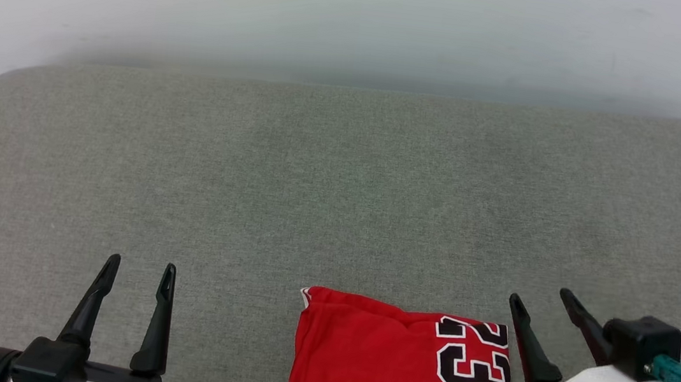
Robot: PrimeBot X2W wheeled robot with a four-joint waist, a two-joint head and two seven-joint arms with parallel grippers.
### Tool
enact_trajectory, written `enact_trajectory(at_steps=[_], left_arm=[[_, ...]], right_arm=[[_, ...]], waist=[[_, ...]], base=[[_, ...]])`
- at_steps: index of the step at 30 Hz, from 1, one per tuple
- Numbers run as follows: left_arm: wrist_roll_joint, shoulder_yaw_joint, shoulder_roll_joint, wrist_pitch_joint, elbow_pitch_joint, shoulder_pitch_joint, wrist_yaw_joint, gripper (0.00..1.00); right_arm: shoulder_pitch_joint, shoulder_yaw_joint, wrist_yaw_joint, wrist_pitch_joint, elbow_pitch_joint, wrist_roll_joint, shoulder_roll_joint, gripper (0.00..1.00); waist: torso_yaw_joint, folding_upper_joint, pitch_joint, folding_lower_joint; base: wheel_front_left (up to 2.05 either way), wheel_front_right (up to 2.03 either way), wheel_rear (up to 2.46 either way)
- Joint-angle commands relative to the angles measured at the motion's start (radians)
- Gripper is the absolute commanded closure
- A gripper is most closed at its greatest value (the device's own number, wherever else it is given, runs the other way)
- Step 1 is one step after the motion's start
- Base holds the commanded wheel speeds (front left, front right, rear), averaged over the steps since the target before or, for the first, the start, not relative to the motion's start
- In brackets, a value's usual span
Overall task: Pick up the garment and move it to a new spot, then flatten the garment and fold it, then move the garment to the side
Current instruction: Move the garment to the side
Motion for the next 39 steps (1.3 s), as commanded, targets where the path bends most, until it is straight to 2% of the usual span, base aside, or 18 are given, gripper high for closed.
enact_trajectory(at_steps=[1,2,4,7,10,13,17,23,34,35,36,37,39], left_arm=[[0.002,-0.002,0.003,-0.002,-0.002,-0.016,-0.001,0.00],[0.003,-0.005,0.003,-0.002,-0.003,-0.020,-0.001,0.00],[0.003,-0.011,0.002,-0.002,-0.006,-0.026,-0.001,0.00],[-0.001,-0.016,0.002,-0.002,-0.006,-0.038,-0.001,0.00],[-0.005,-0.023,0.001,-0.002,-0.005,-0.046,-0.001,0.00],[-0.006,-0.028,-0.001,-0.002,-0.003,-0.061,-0.001,0.00],[0.003,-0.040,0.000,-0.002,0.002,-0.068,-0.001,0.00],[0.002,-0.056,0.008,-0.002,0.010,-0.088,-0.001,0.00],[0.008,-0.076,0.013,-0.002,0.023,-0.105,-0.001,0.00],[0.008,-0.078,0.014,-0.002,0.024,-0.105,-0.001,0.00],[0.007,-0.080,0.014,-0.002,0.026,-0.104,-0.001,0.00],[0.006,-0.081,0.014,-0.002,0.026,-0.102,-0.001,0.00],[0.006,-0.082,0.011,-0.002,0.025,-0.095,-0.001,0.00]], right_arm=[[-0.009,0.001,-0.001,0.066,-0.018,0.011,-0.006,0.00],[-0.007,0.002,-0.001,0.136,-0.036,0.009,-0.019,0.00],[0.004,-0.037,-0.001,0.268,-0.067,0.016,-0.005,0.00],[0.026,-0.046,0.000,0.451,-0.110,0.043,0.015,0.00],[0.046,-0.051,-0.001,0.585,-0.130,0.017,0.009,0.00],[0.061,-0.056,-0.001,0.661,-0.129,0.012,0.016,0.00],[0.051,-0.093,-0.001,0.688,-0.090,0.005,0.031,0.00],[0.019,-0.109,-0.001,0.672,0.010,0.030,0.039,0.00],[0.006,0.002,0.002,0.612,0.222,-0.052,0.047,0.00],[-0.003,0.011,0.002,0.596,0.232,-0.072,0.047,0.32],[-0.014,0.015,0.002,0.573,0.236,-0.094,0.046,0.83],[-0.021,0.013,0.002,0.556,0.239,-0.106,0.046,1.00],[-0.029,0.016,0.001,0.535,0.242,-0.112,0.043,1.00]], waist=[[0.004,-0.0001,0.009,0.0000],[0.006,-0.0001,0.014,0.0000],[0.014,-0.0001,0.025,0.0000],[0.028,-0.0001,0.042,0.0000],[0.043,-0.0001,0.060,0.0000],[0.060,-0.0001,0.080,0.0000],[0.079,-0.0001,0.102,0.0000],[0.107,-0.0001,0.126,0.0000],[0.140,-0.0001,0.143,0.0000],[0.142,-0.0001,0.141,0.0000],[0.142,-0.0001,0.138,0.0000],[0.141,-0.0001,0.134,0.0000],[0.136,-0.0001,0.126,0.0000]], base=[[0.00,0.00,0.00],[0.00,0.00,0.00],[0.00,0.00,0.00],[0.00,0.00,0.00],[0.00,0.00,0.00],[0.00,0.00,0.00],[0.00,0.00,0.00],[0.00,0.00,0.00],[0.00,0.00,0.00],[0.00,0.00,0.00],[0.00,0.00,0.00],[0.00,0.00,0.00],[0.00,0.00,0.00]])
